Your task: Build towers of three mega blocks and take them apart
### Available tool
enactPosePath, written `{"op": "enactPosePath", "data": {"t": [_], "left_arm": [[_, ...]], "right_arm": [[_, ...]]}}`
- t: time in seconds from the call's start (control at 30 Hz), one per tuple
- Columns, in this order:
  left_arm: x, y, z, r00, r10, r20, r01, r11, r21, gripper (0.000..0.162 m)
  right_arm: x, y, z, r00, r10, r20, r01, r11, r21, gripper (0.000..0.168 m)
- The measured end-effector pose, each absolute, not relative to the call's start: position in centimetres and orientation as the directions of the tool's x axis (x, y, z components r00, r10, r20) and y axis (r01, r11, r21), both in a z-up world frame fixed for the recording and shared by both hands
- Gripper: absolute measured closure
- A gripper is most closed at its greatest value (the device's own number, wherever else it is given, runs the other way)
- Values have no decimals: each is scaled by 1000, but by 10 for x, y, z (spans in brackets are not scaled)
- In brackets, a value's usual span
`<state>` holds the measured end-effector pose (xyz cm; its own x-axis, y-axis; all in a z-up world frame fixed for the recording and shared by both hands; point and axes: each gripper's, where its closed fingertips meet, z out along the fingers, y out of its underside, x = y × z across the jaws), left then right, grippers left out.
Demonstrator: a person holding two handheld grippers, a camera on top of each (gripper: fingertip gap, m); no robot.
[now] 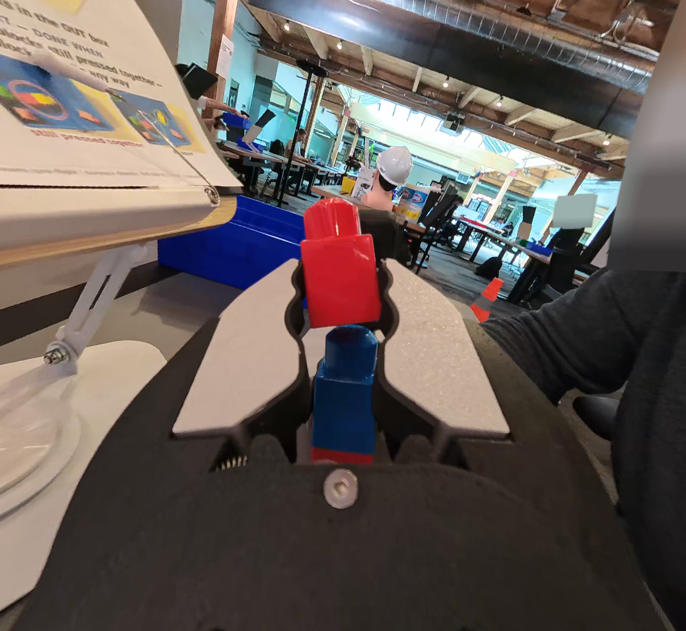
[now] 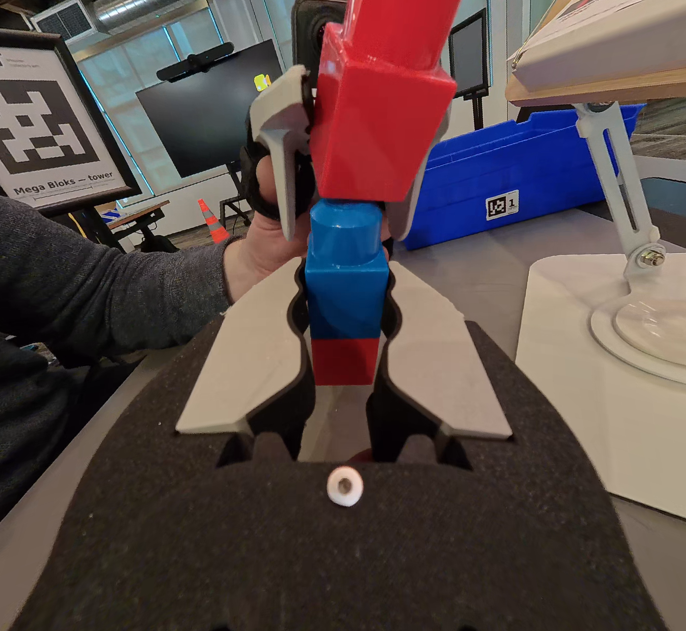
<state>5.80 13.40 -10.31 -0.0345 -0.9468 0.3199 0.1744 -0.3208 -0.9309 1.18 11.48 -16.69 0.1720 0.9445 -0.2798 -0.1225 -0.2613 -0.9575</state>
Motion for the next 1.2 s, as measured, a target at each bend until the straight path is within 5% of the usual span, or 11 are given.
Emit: {"op": "enactPosePath", "data": {"t": [1.2], "left_arm": [[46, 127, -128, -102, -940, 326, 156, -339, -928, 125]], "right_arm": [[17, 117, -164, 155, 938, -311, -163, -286, -944, 132]]}}
